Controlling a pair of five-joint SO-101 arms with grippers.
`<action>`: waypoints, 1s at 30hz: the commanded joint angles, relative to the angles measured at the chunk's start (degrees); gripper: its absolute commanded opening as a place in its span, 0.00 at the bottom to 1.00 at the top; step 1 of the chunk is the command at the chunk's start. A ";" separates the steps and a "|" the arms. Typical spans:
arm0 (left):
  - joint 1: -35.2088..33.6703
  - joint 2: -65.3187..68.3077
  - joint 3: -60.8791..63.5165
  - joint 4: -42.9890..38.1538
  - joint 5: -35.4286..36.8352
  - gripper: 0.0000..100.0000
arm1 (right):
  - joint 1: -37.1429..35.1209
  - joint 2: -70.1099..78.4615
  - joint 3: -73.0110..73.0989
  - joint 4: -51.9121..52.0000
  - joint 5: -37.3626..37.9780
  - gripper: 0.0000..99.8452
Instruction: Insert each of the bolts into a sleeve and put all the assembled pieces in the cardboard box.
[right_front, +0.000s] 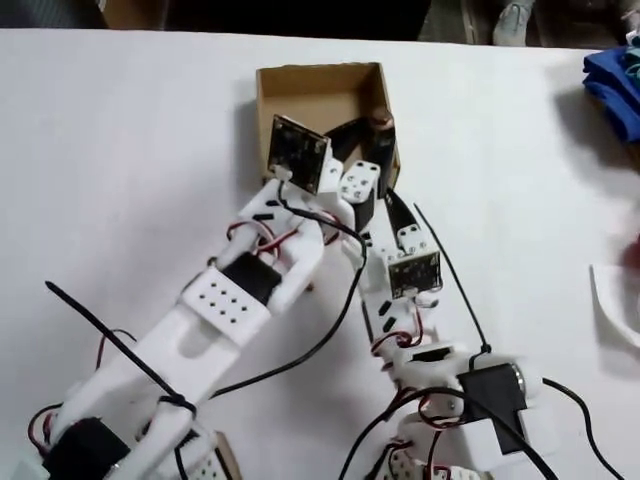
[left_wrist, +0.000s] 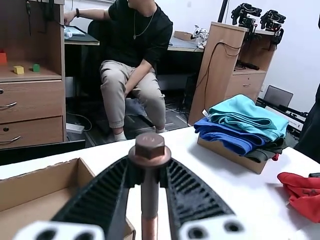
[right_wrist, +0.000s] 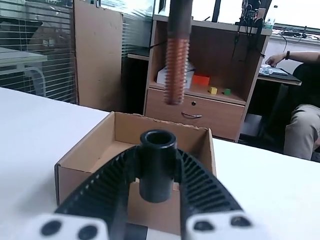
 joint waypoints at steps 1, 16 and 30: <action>0.00 -0.18 -0.48 -1.14 -0.62 0.02 | 0.48 -0.31 -1.93 -1.63 0.53 0.02; -0.09 3.69 -1.01 0.88 -0.62 0.02 | 0.75 -0.31 -1.85 -1.89 0.62 0.02; -1.49 3.60 -0.57 1.32 -0.62 0.02 | 1.19 -0.31 -1.93 -1.89 0.62 0.02</action>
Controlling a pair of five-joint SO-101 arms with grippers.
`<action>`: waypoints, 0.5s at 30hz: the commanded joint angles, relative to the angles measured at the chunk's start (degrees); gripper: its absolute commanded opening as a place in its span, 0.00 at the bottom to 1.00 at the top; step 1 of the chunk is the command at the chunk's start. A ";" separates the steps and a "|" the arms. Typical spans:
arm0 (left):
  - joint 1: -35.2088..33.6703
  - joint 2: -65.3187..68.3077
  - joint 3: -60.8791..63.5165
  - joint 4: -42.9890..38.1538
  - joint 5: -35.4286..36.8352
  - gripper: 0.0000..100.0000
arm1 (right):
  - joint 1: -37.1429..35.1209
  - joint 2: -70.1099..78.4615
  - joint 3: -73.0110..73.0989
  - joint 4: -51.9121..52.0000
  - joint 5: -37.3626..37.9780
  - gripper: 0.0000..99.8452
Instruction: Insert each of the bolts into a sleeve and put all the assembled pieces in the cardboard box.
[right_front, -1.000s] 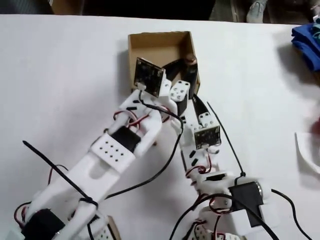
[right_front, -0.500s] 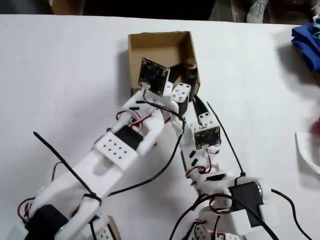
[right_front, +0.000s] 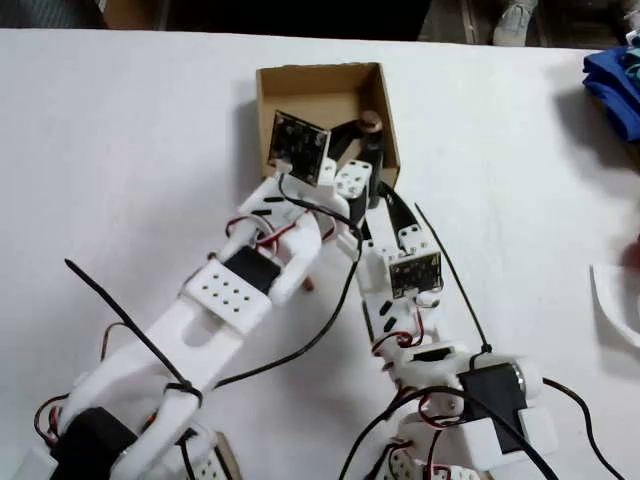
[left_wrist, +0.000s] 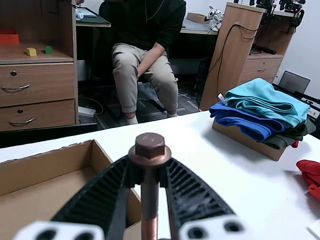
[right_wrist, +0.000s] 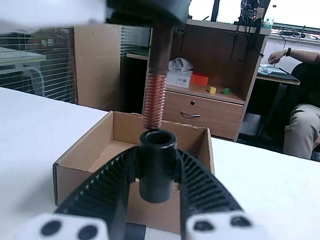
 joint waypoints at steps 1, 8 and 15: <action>0.70 0.00 -0.57 0.44 -0.44 0.02 | 0.92 -0.40 -1.93 -1.80 0.62 0.02; 2.37 0.09 -0.57 0.44 -0.44 0.02 | 1.01 -0.40 -1.93 -1.54 0.62 0.02; 2.55 -0.26 -0.57 2.90 -0.44 0.02 | 1.10 -0.40 -2.02 -1.54 0.62 0.02</action>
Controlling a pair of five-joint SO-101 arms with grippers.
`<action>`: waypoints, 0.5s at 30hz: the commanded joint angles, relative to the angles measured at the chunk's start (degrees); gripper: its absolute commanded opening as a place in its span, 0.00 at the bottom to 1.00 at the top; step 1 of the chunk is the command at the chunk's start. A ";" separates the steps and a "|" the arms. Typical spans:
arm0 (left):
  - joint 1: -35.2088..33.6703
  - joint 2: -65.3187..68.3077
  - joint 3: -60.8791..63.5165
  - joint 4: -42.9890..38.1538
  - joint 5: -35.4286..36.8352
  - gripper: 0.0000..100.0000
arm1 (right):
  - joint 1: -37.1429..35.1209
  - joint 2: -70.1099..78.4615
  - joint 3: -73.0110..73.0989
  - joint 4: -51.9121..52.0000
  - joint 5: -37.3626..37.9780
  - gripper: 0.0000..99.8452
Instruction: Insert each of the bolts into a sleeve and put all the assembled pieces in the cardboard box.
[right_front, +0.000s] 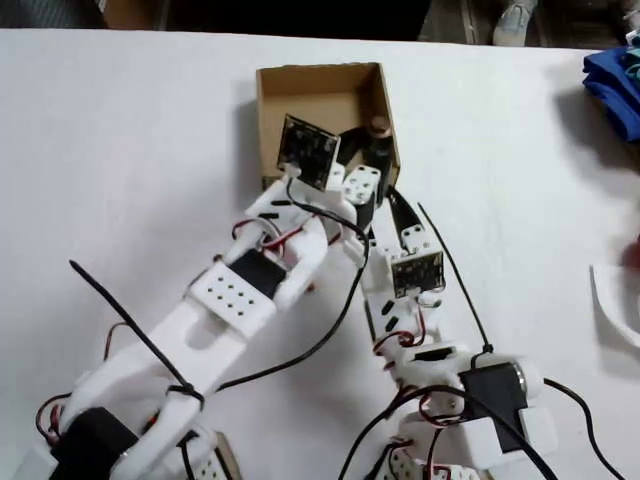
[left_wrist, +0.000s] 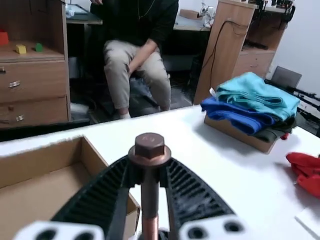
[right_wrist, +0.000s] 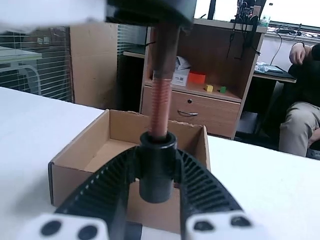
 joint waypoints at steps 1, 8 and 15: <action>0.53 -0.53 -0.57 1.14 -0.53 0.02 | 0.48 -0.40 -2.02 -1.54 0.62 0.02; 0.53 -0.18 -0.31 2.02 -0.53 0.02 | 0.48 -0.40 -2.20 -1.63 0.62 0.02; 1.05 -0.18 -0.66 7.03 -4.04 0.02 | 0.48 -0.40 -2.20 -1.63 0.62 0.02</action>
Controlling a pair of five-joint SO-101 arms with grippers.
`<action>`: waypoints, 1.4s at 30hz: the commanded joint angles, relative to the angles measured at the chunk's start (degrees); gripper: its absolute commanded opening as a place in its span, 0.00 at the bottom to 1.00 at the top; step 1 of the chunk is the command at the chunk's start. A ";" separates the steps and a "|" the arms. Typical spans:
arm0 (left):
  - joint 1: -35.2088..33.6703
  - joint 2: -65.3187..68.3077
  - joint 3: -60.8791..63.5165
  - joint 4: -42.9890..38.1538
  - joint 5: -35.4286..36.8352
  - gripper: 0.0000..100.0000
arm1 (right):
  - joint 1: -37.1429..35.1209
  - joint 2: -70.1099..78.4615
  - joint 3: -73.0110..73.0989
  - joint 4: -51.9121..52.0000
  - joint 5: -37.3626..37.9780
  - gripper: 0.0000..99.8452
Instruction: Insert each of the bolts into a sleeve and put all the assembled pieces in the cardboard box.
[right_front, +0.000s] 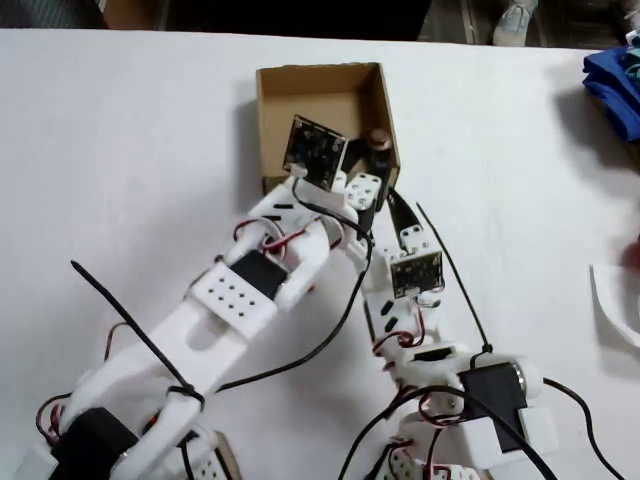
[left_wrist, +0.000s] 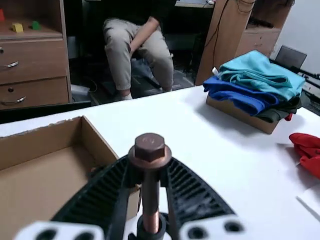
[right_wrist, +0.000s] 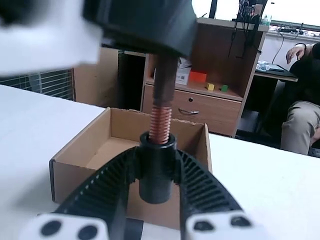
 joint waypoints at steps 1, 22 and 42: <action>1.67 -0.18 -0.57 2.90 -5.98 0.02 | 0.57 -0.48 -2.20 -1.71 0.53 0.02; -0.62 -0.62 -0.75 7.65 -5.80 0.24 | 0.57 -0.48 -2.11 -1.89 0.53 0.02; -3.52 -0.35 -3.30 8.62 -8.79 0.26 | 0.57 -0.48 -2.11 -1.89 0.53 0.02</action>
